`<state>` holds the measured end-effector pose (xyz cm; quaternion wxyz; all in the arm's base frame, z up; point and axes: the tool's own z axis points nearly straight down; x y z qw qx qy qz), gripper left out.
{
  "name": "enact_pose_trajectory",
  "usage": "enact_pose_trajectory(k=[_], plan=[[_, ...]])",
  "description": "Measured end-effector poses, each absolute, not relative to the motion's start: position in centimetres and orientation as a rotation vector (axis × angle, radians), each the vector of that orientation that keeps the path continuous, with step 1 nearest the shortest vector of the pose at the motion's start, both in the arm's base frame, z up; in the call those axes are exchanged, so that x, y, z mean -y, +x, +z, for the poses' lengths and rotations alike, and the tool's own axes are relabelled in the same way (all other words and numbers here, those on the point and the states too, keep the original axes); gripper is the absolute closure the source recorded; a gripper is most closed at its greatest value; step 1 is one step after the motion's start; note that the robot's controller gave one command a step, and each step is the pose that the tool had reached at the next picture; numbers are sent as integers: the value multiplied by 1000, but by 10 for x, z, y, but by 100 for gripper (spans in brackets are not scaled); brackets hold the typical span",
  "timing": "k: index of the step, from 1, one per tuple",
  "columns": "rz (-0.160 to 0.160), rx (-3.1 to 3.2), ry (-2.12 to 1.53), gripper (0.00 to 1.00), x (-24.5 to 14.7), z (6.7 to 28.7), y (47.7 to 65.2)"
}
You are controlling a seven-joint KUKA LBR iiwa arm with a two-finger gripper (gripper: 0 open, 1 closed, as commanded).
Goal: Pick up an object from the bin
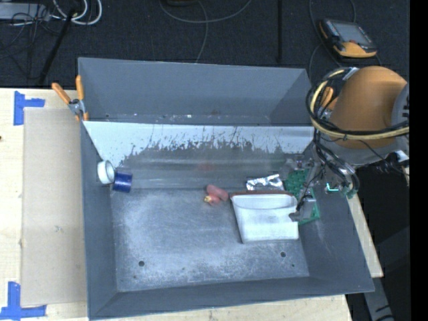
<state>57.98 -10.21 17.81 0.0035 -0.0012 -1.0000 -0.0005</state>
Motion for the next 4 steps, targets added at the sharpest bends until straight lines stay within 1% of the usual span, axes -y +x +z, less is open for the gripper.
enact_pose_trajectory(k=[1,2,3,4], plan=[[-2,3132,111,0,114,70,612],[2,3128,117,100,116,75,612],[2,3149,52,100,113,193,598],[4,3151,58,100,119,280,595]])
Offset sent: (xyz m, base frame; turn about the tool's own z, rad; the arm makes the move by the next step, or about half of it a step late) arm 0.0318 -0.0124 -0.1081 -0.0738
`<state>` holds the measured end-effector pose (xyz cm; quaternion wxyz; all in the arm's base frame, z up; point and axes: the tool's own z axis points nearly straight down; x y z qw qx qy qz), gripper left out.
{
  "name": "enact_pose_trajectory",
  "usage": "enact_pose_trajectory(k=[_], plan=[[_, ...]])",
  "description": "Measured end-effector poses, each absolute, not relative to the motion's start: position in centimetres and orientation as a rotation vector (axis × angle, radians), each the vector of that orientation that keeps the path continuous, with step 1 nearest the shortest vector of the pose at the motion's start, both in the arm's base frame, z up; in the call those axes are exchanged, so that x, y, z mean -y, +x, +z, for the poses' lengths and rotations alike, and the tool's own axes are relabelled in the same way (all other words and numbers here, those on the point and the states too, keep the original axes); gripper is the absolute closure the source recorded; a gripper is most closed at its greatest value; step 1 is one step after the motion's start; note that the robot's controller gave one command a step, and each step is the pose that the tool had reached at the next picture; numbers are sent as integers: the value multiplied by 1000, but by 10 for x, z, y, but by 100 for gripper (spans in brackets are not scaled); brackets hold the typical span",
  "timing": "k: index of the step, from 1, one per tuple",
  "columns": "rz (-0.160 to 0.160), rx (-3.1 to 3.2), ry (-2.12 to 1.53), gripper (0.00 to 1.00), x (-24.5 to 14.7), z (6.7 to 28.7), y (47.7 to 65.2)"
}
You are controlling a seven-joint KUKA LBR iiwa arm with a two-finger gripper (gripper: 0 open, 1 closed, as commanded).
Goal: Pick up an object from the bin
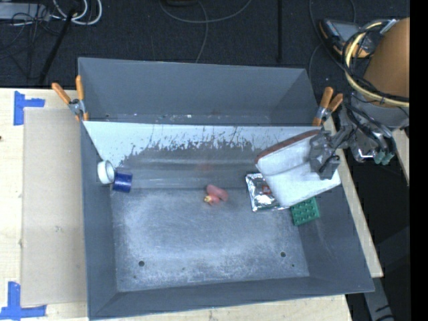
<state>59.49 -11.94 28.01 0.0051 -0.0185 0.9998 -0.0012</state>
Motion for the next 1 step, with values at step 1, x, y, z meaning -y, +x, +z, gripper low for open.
enact_pose_trajectory(k=[1], plan=[[5,-3114,-471,100,117,205,515]])
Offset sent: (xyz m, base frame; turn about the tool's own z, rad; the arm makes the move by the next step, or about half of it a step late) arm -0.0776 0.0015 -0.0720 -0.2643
